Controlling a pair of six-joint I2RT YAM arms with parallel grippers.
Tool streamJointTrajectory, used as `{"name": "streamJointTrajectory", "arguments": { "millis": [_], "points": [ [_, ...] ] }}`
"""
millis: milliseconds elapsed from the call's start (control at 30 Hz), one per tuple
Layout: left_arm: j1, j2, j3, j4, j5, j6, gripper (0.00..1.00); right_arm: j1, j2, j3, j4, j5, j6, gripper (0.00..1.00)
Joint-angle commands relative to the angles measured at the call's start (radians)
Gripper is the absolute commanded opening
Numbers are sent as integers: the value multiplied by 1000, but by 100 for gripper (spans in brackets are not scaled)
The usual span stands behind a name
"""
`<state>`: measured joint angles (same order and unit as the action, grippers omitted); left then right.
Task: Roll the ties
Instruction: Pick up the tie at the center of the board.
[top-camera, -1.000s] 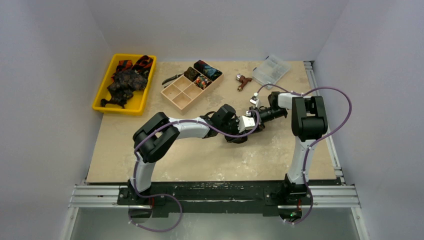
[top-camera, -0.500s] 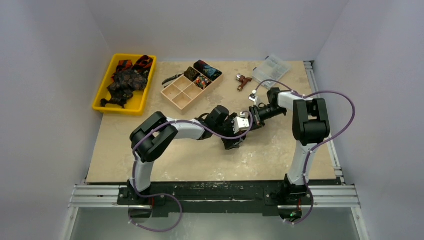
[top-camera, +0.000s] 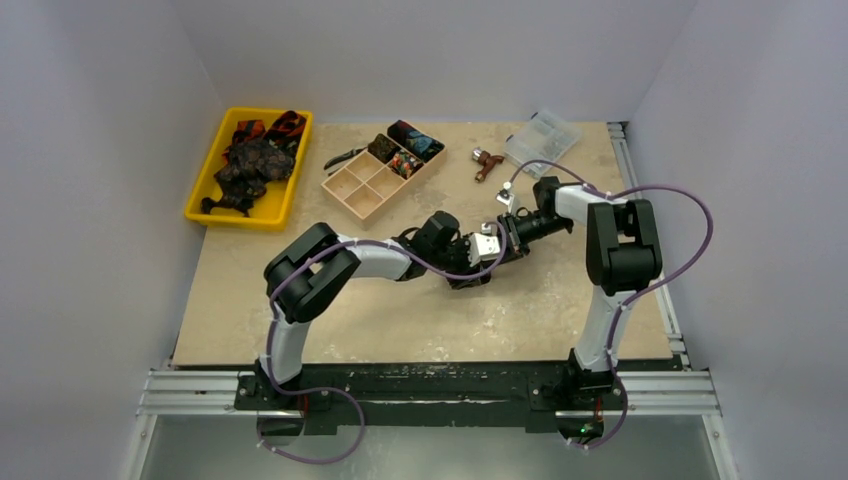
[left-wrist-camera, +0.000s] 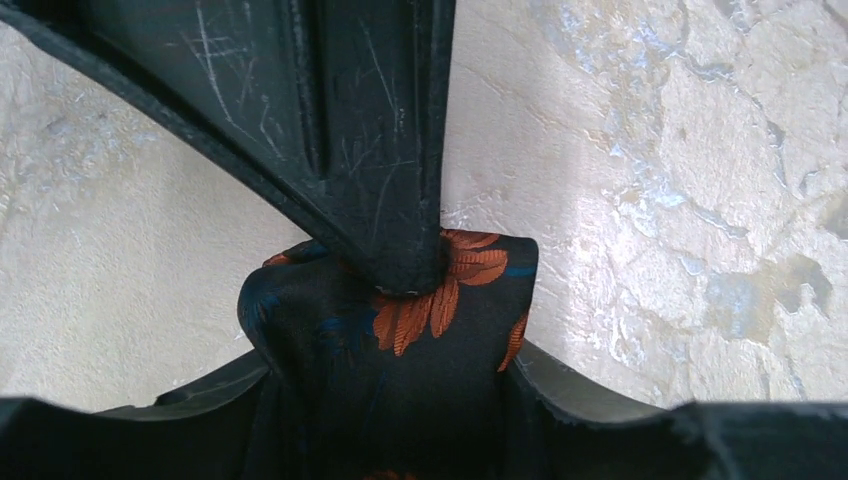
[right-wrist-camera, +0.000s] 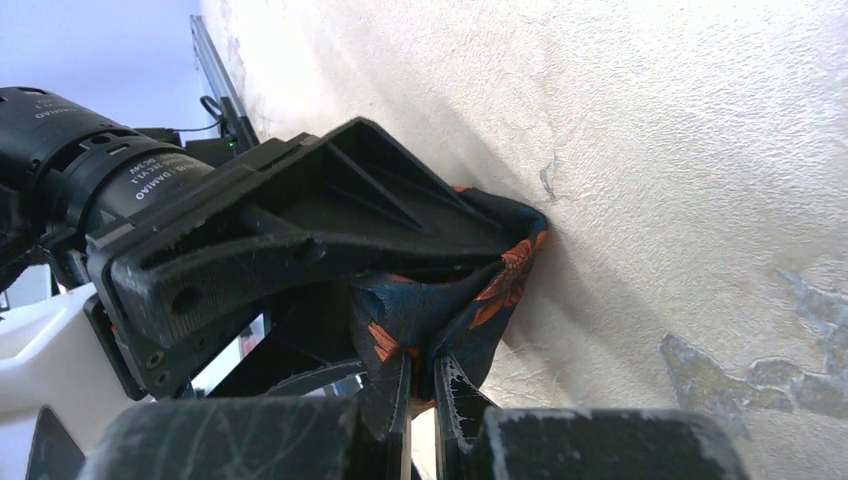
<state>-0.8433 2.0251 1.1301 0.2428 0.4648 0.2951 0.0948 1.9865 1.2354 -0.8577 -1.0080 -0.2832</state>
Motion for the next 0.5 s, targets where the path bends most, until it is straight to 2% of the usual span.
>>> {"name": "streamJointTrajectory", "arguments": {
  "millis": [0, 33, 67, 200, 233, 467],
  "points": [
    [-4, -7, -45, -8, -13, -4, 42, 18, -37, 1, 7, 28, -21, 0],
    [-4, -18, -53, -4, -11, -3, 41, 17, -37, 4, 12, 29, -14, 0],
    [-3, -29, -56, -3, -2, -7, 48, 18, -40, 5, 19, 30, -7, 0],
    [3, -90, -61, -31, 21, -43, 97, 17, -56, 6, 46, 38, 24, 0],
    [6, -112, -70, -28, 18, -53, 100, 17, -59, 6, 49, 38, 27, 0],
    [98, -300, -89, -168, 16, -202, 100, 17, -100, 13, 62, 21, 55, 0]
  ]
}}
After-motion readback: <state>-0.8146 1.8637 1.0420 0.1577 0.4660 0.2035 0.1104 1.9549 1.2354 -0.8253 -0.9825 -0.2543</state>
